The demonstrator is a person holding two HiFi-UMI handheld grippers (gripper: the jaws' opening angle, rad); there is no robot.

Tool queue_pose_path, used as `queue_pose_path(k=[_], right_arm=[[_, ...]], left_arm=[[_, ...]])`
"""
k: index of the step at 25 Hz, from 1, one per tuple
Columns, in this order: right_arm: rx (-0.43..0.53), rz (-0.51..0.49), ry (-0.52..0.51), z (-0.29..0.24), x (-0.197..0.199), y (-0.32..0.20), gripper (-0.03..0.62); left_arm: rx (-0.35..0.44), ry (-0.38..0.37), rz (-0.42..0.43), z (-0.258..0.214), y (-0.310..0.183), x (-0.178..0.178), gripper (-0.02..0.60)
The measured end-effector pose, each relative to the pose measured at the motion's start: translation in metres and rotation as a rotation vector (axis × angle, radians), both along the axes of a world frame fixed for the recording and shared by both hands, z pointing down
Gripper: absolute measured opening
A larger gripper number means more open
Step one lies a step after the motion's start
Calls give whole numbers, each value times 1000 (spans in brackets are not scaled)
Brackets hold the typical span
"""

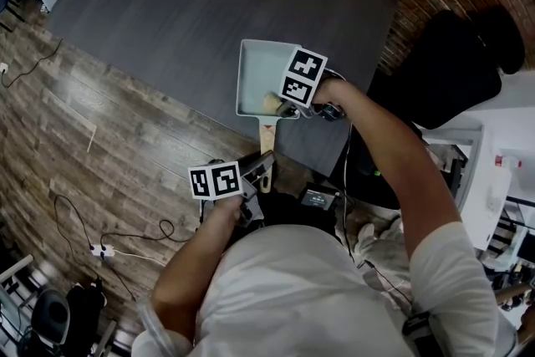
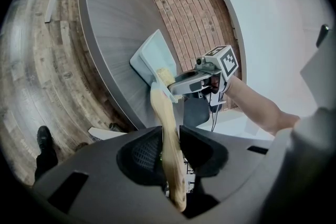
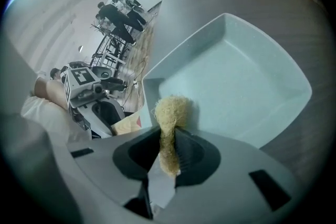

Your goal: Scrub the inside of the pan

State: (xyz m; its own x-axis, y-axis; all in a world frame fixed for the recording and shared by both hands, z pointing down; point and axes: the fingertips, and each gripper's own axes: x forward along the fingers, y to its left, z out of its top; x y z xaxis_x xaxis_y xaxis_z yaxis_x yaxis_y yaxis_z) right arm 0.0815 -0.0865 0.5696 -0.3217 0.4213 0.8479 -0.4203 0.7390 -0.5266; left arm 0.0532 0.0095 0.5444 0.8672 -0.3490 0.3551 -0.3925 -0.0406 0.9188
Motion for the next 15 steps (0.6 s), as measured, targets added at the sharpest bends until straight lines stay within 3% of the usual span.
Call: queue_pose_path(k=[8, 15], right_arm=[[-14, 41, -78, -10, -3, 5, 83], [14, 41, -318, -51, -25, 10, 83]], left_arm=[[-7, 2, 8, 1, 0, -1, 109], [-17, 3, 13, 0, 0, -2, 109]])
